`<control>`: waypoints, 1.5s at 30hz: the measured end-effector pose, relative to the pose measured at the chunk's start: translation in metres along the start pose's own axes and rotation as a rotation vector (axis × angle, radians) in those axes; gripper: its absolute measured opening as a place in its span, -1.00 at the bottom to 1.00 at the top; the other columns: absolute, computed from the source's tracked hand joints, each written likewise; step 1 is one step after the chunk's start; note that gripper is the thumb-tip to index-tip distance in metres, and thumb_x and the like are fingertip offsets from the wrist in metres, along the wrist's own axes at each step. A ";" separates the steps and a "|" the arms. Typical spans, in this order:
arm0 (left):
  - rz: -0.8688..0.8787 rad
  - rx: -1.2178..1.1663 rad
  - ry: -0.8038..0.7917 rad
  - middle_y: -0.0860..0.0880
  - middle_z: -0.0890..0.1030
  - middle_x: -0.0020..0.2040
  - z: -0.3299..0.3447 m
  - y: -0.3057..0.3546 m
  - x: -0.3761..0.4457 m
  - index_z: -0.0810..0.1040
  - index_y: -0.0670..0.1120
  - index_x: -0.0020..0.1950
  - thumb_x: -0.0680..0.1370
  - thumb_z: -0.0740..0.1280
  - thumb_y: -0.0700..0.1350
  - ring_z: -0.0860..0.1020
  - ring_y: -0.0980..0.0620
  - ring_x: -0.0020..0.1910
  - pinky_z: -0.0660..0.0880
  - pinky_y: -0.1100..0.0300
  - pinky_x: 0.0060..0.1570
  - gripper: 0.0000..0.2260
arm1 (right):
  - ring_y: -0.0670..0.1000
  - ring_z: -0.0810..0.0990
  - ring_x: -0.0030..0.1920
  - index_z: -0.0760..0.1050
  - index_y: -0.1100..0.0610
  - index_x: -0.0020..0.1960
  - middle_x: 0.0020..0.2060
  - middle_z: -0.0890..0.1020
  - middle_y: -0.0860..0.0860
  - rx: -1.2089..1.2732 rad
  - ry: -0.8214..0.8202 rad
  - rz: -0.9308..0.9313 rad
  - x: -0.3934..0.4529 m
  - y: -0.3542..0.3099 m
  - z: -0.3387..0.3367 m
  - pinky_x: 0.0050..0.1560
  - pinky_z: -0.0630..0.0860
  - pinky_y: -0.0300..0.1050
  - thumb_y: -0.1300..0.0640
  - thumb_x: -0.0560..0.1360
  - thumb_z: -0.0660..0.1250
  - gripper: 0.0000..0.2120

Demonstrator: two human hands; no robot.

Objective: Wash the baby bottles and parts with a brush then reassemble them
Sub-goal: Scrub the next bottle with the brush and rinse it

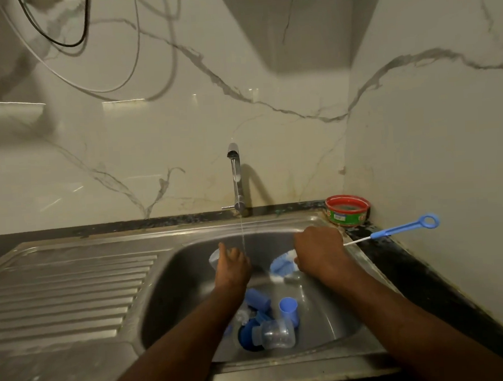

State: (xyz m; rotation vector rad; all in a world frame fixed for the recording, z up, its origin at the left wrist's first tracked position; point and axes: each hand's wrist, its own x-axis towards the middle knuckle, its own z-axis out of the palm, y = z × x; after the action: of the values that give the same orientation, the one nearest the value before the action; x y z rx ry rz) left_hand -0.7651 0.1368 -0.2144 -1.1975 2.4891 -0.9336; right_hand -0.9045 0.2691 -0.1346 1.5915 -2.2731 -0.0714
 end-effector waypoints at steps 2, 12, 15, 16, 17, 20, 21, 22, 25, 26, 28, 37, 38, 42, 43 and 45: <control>0.016 -0.206 0.064 -0.20 0.29 0.52 -0.004 -0.007 -0.002 0.29 -0.06 0.55 0.56 0.42 -0.08 0.24 -0.21 0.53 0.14 -0.25 0.52 -0.40 | 0.00 0.62 0.10 0.59 0.03 0.16 0.09 0.63 -0.01 0.056 -0.016 0.000 0.000 0.000 0.002 0.05 0.48 -0.11 -0.02 0.60 0.31 -0.79; -0.356 -1.631 0.330 -0.10 0.60 0.24 0.011 -0.035 0.009 0.47 -0.11 0.38 0.49 0.53 -0.03 0.55 0.06 0.12 0.45 0.37 -0.10 -0.48 | 0.03 0.62 0.11 0.57 -0.02 0.22 0.12 0.63 0.01 0.187 0.054 -0.025 -0.003 -0.011 0.001 0.07 0.49 -0.08 -0.13 0.58 0.30 -0.71; -0.318 -1.572 0.366 -0.08 0.61 0.26 0.016 -0.033 0.014 0.49 -0.09 0.37 0.49 0.53 -0.05 0.57 0.02 0.19 0.51 0.24 0.08 -0.51 | 0.02 0.61 0.13 0.56 -0.01 0.22 0.14 0.63 0.00 0.198 0.023 -0.017 -0.004 -0.011 0.004 0.06 0.46 -0.11 -0.14 0.58 0.31 -0.70; -0.294 -1.538 0.370 -0.06 0.61 0.25 0.016 -0.033 0.015 0.50 -0.08 0.36 0.49 0.54 -0.05 0.57 0.02 0.20 0.51 0.23 0.09 -0.52 | 0.01 0.60 0.14 0.55 -0.01 0.24 0.15 0.62 0.00 0.199 0.006 -0.015 -0.003 -0.010 0.005 0.09 0.47 -0.10 -0.14 0.58 0.32 -0.69; -0.268 -1.522 0.375 -0.05 0.62 0.23 0.017 -0.033 0.016 0.51 -0.06 0.33 0.48 0.54 -0.04 0.58 0.02 0.20 0.50 0.25 0.08 -0.54 | 0.01 0.59 0.16 0.54 -0.01 0.25 0.17 0.61 0.00 0.202 -0.008 -0.015 -0.003 -0.009 0.007 0.11 0.47 -0.09 -0.14 0.58 0.33 -0.68; -0.216 -1.520 0.393 -0.03 0.64 0.21 0.016 -0.033 0.016 0.53 -0.05 0.31 0.46 0.56 -0.04 0.60 0.04 0.19 0.53 0.23 0.10 -0.54 | 0.01 0.57 0.21 0.52 -0.02 0.28 0.21 0.59 -0.01 0.196 -0.044 -0.014 -0.002 -0.006 0.008 0.15 0.47 -0.07 -0.14 0.57 0.34 -0.65; -0.209 -1.511 0.398 -0.03 0.64 0.20 0.015 -0.033 0.015 0.54 -0.05 0.30 0.46 0.56 -0.04 0.60 0.04 0.18 0.53 0.23 0.11 -0.54 | 0.01 0.56 0.21 0.52 -0.02 0.29 0.22 0.58 -0.01 0.187 -0.058 -0.012 -0.002 -0.006 0.008 0.16 0.47 -0.06 -0.16 0.57 0.34 -0.64; -0.212 -1.496 0.403 -0.03 0.64 0.19 0.015 -0.033 0.014 0.54 -0.05 0.29 0.46 0.56 -0.03 0.60 0.05 0.16 0.52 0.23 0.11 -0.55 | 0.01 0.56 0.21 0.52 -0.03 0.29 0.22 0.58 -0.01 0.174 -0.072 -0.012 -0.002 -0.006 0.009 0.17 0.48 -0.05 -0.17 0.56 0.34 -0.63; -0.236 -1.477 0.429 -0.05 0.64 0.20 0.014 -0.033 0.014 0.53 -0.06 0.31 0.46 0.56 -0.01 0.59 0.04 0.16 0.52 0.21 0.12 -0.54 | 0.01 0.56 0.21 0.53 -0.03 0.29 0.21 0.59 -0.01 0.174 -0.102 -0.014 -0.001 -0.008 0.009 0.15 0.49 -0.05 -0.18 0.55 0.35 -0.62; -0.246 -1.479 0.441 -0.06 0.63 0.22 0.013 -0.033 0.014 0.52 -0.07 0.33 0.46 0.56 -0.01 0.59 0.02 0.18 0.53 0.17 0.15 -0.52 | 0.01 0.56 0.21 0.52 -0.02 0.29 0.21 0.58 -0.01 0.175 -0.104 -0.021 -0.001 -0.008 0.009 0.15 0.48 -0.05 -0.18 0.55 0.34 -0.62; -0.264 -1.493 0.426 -0.09 0.62 0.25 0.015 -0.033 0.016 0.49 -0.09 0.36 0.46 0.56 -0.03 0.58 -0.01 0.22 0.53 0.14 0.19 -0.48 | 0.02 0.55 0.21 0.52 -0.02 0.30 0.21 0.58 -0.01 0.174 -0.114 -0.032 -0.001 -0.009 0.008 0.15 0.48 -0.06 -0.18 0.56 0.34 -0.61; -0.276 -1.471 0.433 -0.09 0.64 0.20 0.022 -0.032 0.020 0.53 -0.10 0.31 0.48 0.54 -0.03 0.59 0.03 0.14 0.47 0.25 0.08 -0.55 | 0.01 0.56 0.18 0.53 -0.02 0.28 0.18 0.60 -0.01 0.188 -0.150 -0.028 0.001 -0.011 0.018 0.18 0.50 -0.05 -0.20 0.54 0.37 -0.60; -0.270 -1.467 0.435 -0.09 0.64 0.19 0.022 -0.033 0.019 0.54 -0.10 0.30 0.48 0.55 -0.02 0.59 0.03 0.14 0.49 0.23 0.09 -0.55 | 0.00 0.56 0.16 0.54 -0.02 0.27 0.16 0.61 -0.01 0.187 -0.150 -0.026 0.002 -0.011 0.018 0.16 0.51 -0.06 -0.20 0.54 0.37 -0.61; -0.294 -1.464 0.453 -0.09 0.65 0.17 0.021 -0.036 0.019 0.55 -0.10 0.29 0.48 0.55 0.00 0.59 0.03 0.12 0.51 0.21 0.10 -0.56 | 0.00 0.58 0.12 0.55 -0.02 0.24 0.13 0.62 -0.01 0.210 -0.181 -0.012 0.004 -0.010 0.019 0.13 0.53 -0.05 -0.21 0.53 0.36 -0.62; -0.300 -1.474 0.454 -0.09 0.65 0.18 0.022 -0.036 0.018 0.55 -0.11 0.30 0.48 0.54 0.00 0.59 0.04 0.12 0.49 0.23 0.08 -0.56 | 0.00 0.59 0.12 0.54 -0.02 0.24 0.13 0.62 -0.01 0.214 -0.187 -0.007 0.004 -0.009 0.019 0.13 0.54 -0.05 -0.21 0.53 0.36 -0.62; -0.302 -1.482 0.455 -0.09 0.65 0.18 0.023 -0.035 0.019 0.55 -0.10 0.29 0.49 0.53 0.02 0.58 0.07 0.10 0.48 0.24 0.07 -0.56 | 0.00 0.59 0.12 0.54 -0.01 0.24 0.14 0.62 -0.01 0.227 -0.196 0.002 0.004 -0.007 0.020 0.14 0.53 -0.05 -0.20 0.54 0.37 -0.62</control>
State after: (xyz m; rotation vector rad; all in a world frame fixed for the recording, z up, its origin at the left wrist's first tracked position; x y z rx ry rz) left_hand -0.7449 0.0962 -0.2083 -1.8015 3.3926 1.0592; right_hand -0.9055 0.2594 -0.1540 1.7638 -2.5084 0.0335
